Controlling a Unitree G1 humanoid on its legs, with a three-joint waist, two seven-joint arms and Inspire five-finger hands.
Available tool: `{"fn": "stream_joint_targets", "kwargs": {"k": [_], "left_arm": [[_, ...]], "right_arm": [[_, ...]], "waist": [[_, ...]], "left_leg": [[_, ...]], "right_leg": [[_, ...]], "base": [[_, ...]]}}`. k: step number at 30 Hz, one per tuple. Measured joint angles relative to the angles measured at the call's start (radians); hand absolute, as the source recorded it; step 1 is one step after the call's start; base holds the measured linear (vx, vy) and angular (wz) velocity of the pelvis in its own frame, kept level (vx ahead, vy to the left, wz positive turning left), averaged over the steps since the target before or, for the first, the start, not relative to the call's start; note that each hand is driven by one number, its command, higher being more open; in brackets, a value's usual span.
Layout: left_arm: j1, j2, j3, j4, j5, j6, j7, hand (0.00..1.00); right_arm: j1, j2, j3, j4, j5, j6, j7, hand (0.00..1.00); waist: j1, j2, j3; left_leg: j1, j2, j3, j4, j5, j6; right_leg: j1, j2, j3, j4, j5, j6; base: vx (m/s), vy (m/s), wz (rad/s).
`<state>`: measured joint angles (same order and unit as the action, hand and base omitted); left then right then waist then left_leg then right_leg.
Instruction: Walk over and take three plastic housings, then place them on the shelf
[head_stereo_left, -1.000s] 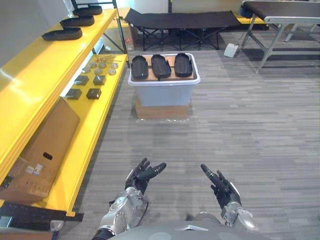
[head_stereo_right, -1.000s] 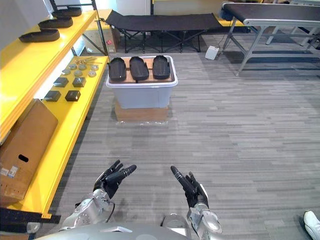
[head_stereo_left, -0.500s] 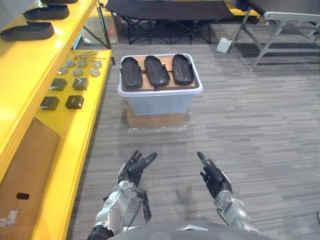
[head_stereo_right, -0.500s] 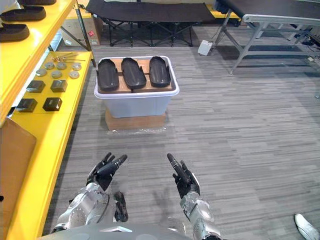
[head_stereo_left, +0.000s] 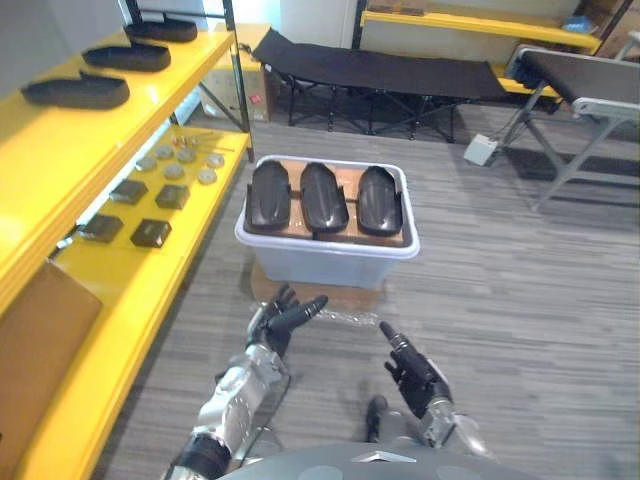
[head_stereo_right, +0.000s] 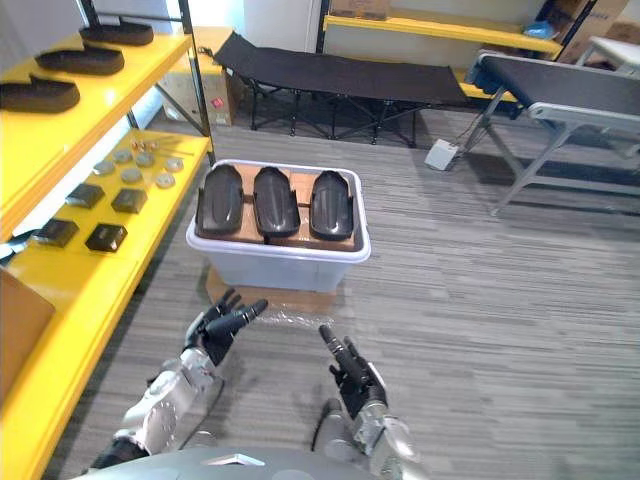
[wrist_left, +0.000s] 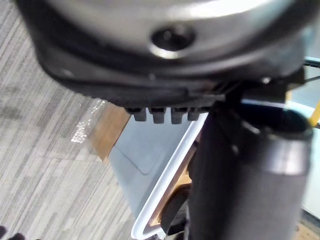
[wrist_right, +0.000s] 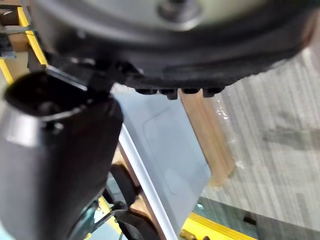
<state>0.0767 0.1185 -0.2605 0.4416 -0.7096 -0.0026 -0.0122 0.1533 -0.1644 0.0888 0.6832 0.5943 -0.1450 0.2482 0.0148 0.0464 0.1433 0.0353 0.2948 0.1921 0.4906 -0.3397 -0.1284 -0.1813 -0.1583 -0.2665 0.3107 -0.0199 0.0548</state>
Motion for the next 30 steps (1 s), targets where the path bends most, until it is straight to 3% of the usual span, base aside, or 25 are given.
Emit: {"fn": "stream_joint_targets", "kwargs": {"k": [2,3,4,5,6,8,9,11,12,15,17,20,22,25,28,30], "left_arm": [[0.016,-0.028,0.001,0.000,-0.011,0.000,-0.005,1.00],[0.022,-0.041,0.001,0.000,-0.021,0.000,-0.006,1.00],[0.027,-0.048,0.001,0.000,-0.032,-0.001,-0.013,1.00],[0.032,-0.047,0.001,-0.003,-0.034,-0.002,-0.024,1.00],[0.034,-0.046,0.001,-0.007,-0.035,-0.005,-0.027,1.00],[0.038,-0.046,0.002,-0.026,-0.035,-0.039,-0.039,1.00],[0.035,-0.046,0.002,-0.039,-0.035,-0.047,-0.041,1.00],[0.031,-0.051,0.001,-0.040,-0.033,-0.052,-0.036,1.00],[0.024,-0.042,0.003,-0.036,-0.031,-0.054,-0.019,1.00],[0.010,-0.022,0.033,-0.071,-0.016,-0.059,0.057,1.00],[0.017,-0.024,0.066,-0.110,0.028,-0.073,0.096,1.00],[0.114,-0.018,0.150,-0.336,0.148,-0.176,0.190,1.00],[0.144,-0.008,0.218,-0.522,0.289,-0.277,0.283,1.00],[0.130,0.001,0.284,-0.676,0.445,-0.426,0.420,1.00],[0.131,-0.020,0.287,-0.738,0.517,-0.494,0.514,1.00],[0.136,-0.040,0.283,-0.738,0.519,-0.499,0.540,1.00]], "right_arm": [[-0.016,-0.023,-0.025,0.000,-0.001,0.000,-0.016,1.00],[-0.011,-0.031,-0.029,-0.006,-0.002,0.000,-0.017,1.00],[0.000,-0.029,-0.042,-0.015,-0.006,0.000,-0.019,1.00],[-0.001,-0.029,-0.052,-0.022,-0.024,0.000,-0.021,1.00],[-0.001,-0.030,-0.060,-0.030,-0.034,-0.006,-0.020,1.00],[-0.010,-0.028,-0.079,-0.066,-0.040,-0.043,-0.018,1.00],[-0.016,-0.029,-0.084,-0.089,-0.041,-0.062,-0.018,1.00],[-0.021,-0.033,-0.091,-0.108,-0.041,-0.077,-0.020,1.00],[-0.026,-0.015,-0.098,-0.105,-0.058,-0.081,-0.028,1.00],[0.003,0.020,-0.079,-0.156,-0.120,-0.100,-0.034,1.00],[0.023,0.022,-0.075,-0.232,-0.126,-0.100,-0.042,1.00],[0.111,0.040,-0.076,-0.503,-0.140,-0.116,-0.044,1.00],[0.144,0.065,-0.079,-0.670,-0.091,-0.135,-0.033,1.00],[0.159,0.092,-0.101,-0.826,0.012,-0.160,-0.012,1.00],[0.173,0.091,-0.119,-0.900,0.020,-0.169,-0.013,1.00],[0.181,0.090,-0.120,-0.904,0.011,-0.163,-0.013,1.00]], "waist": [[0.001,0.021,0.012],[-0.001,0.029,0.023],[0.001,0.022,0.038],[0.005,0.015,0.041],[0.005,0.013,0.042],[0.005,0.009,0.042],[-0.001,0.009,0.042],[-0.011,0.011,0.040],[-0.020,-0.018,0.047],[-0.018,-0.075,0.046],[-0.015,-0.071,0.051],[-0.016,-0.078,0.054],[-0.014,-0.093,0.050],[-0.013,-0.103,0.044],[-0.015,-0.104,0.044],[-0.015,-0.104,0.044]], "left_leg": [[-0.074,0.039,0.009,0.177,0.094,0.013],[-0.110,0.066,0.003,0.274,0.172,0.007],[-0.157,0.090,0.011,0.385,0.157,0.001],[-0.171,0.090,0.055,0.395,0.122,0.014],[-0.173,0.081,0.077,0.363,0.110,0.022],[-0.179,0.041,0.130,0.104,0.112,0.041],[-0.190,0.022,0.145,-0.053,0.157,0.042],[-0.189,-0.015,0.151,-0.237,0.335,0.037],[-0.158,-0.056,0.162,-0.255,0.378,0.040],[-0.163,-0.125,0.164,-0.236,0.316,0.070],[-0.153,-0.144,0.165,-0.238,0.295,0.082],[-0.095,-0.168,0.168,-0.298,0.297,0.086],[-0.078,-0.169,0.165,-0.334,0.299,0.088],[-0.078,-0.162,0.156,-0.339,0.301,0.088],[-0.078,-0.158,0.147,-0.327,0.301,0.088],[-0.078,-0.154,0.144,-0.321,0.300,0.087]], "right_leg": [[0.032,0.014,-0.015,0.001,-0.033,-0.012],[0.081,0.021,-0.023,-0.021,-0.042,-0.019],[0.152,0.025,-0.034,-0.072,-0.045,-0.027],[0.205,0.023,-0.033,-0.119,-0.044,-0.026],[0.228,0.023,-0.034,-0.144,-0.041,-0.022],[0.269,0.019,-0.031,-0.220,-0.020,-0.006],[0.271,0.011,-0.029,-0.235,-0.009,0.013],[0.274,-0.005,-0.029,-0.246,-0.004,0.049],[0.294,-0.041,-0.034,-0.257,0.002,0.080],[0.302,-0.111,-0.101,-0.252,0.017,0.091],[0.279,-0.135,-0.106,-0.193,0.016,0.091],[0.234,-0.180,-0.116,-0.060,0.017,0.089],[0.211,-0.184,-0.117,-0.007,0.026,0.086],[0.236,-0.165,-0.119,-0.049,0.053,0.087],[0.278,-0.150,-0.137,-0.104,0.069,0.085],[0.298,-0.141,-0.145,-0.129,0.069,0.085]], "base": [[0.31,-0.196,0.04],[0.36,-0.149,0.22],[0.45,-0.130,0.20],[0.38,-0.074,0.08],[0.34,-0.022,-0.17],[0.30,0.041,-0.22],[0.29,0.129,-0.21],[0.32,0.187,-0.18],[0.24,0.142,-0.04],[0.25,0.166,0.12],[0.15,0.162,0.04],[0.10,0.107,0.01],[0.08,0.037,0.04],[0.06,-0.009,0.10],[0.04,-0.021,0.14],[0.01,-0.043,0.11]]}}
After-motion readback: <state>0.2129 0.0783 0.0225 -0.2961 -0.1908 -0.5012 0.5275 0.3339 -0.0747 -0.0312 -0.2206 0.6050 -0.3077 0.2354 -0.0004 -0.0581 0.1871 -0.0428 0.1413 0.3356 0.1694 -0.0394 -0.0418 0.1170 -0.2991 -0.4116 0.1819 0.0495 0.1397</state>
